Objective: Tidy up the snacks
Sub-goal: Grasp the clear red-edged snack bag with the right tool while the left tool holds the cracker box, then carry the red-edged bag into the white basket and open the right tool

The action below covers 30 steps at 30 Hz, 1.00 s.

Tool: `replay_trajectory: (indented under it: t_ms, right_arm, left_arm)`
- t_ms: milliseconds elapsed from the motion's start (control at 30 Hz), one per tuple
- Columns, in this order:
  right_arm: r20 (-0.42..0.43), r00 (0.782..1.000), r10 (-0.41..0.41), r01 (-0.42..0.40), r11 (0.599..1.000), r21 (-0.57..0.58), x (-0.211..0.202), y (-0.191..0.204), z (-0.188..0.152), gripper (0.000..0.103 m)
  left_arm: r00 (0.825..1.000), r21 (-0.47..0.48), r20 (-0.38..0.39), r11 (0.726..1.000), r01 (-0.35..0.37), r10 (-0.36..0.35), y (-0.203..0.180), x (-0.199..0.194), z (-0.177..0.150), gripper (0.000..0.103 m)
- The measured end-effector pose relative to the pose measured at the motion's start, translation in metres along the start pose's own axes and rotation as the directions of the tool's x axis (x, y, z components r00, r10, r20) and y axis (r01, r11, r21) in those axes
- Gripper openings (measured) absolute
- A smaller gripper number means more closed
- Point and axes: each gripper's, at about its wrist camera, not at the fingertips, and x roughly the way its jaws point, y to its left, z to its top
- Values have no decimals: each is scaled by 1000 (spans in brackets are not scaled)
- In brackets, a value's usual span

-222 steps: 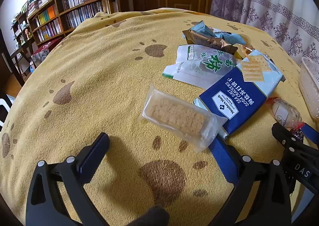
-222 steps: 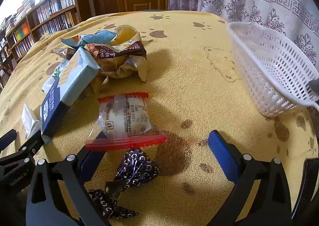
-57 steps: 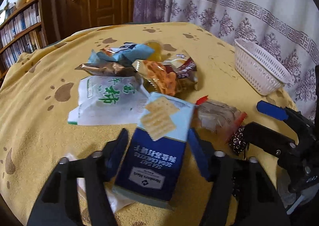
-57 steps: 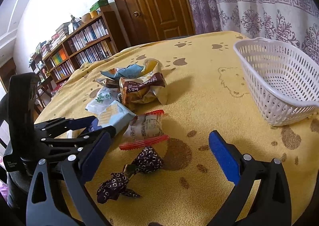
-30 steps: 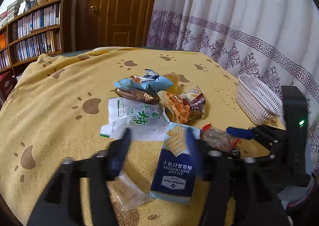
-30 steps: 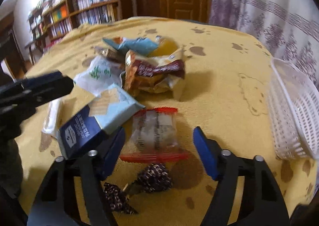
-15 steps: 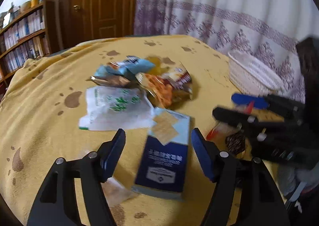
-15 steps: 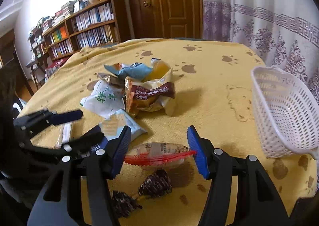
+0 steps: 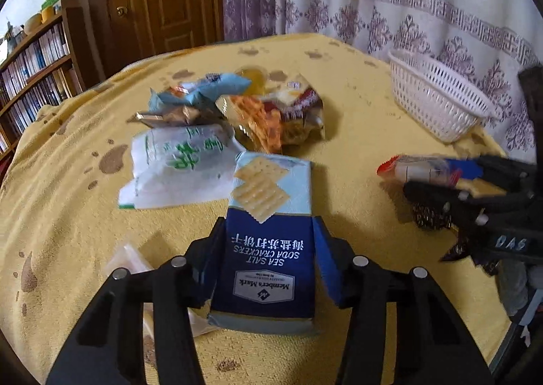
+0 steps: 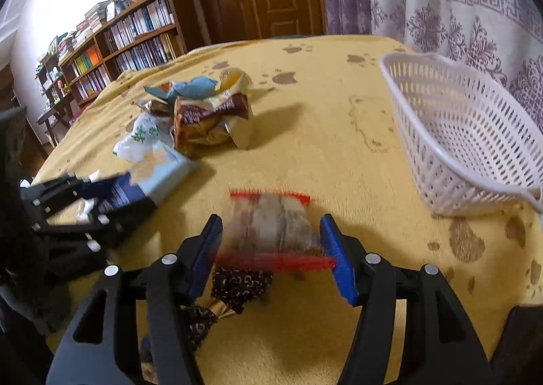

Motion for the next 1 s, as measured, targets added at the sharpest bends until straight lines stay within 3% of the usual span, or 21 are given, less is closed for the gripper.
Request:
replay_trajectory:
  t_ms: [433, 467, 500, 533, 1000]
  right_arm:
    - [-46, 998, -51, 49, 997, -62, 18, 13, 17, 76]
    - [-49, 997, -62, 59, 996, -63, 20, 13, 18, 74]
    - [-50, 996, -68, 64, 996, -62, 22, 14, 18, 63]
    - [-58, 996, -66, 63, 997, -53, 23, 13, 17, 60]
    - [121, 992, -42, 42, 999, 8, -30, 5, 40, 53]
  left_arm:
    - [996, -87, 91, 996, 33, -25, 18, -28, 11, 50]
    - [995, -89, 93, 995, 32, -24, 19, -29, 11, 50]
    - [995, -90, 94, 995, 32, -24, 19, -29, 11, 50]
    - [995, -92, 96, 995, 33, -24, 19, -29, 11, 50]
    - [991, -142, 124, 987, 68, -50, 28, -36, 14, 50]
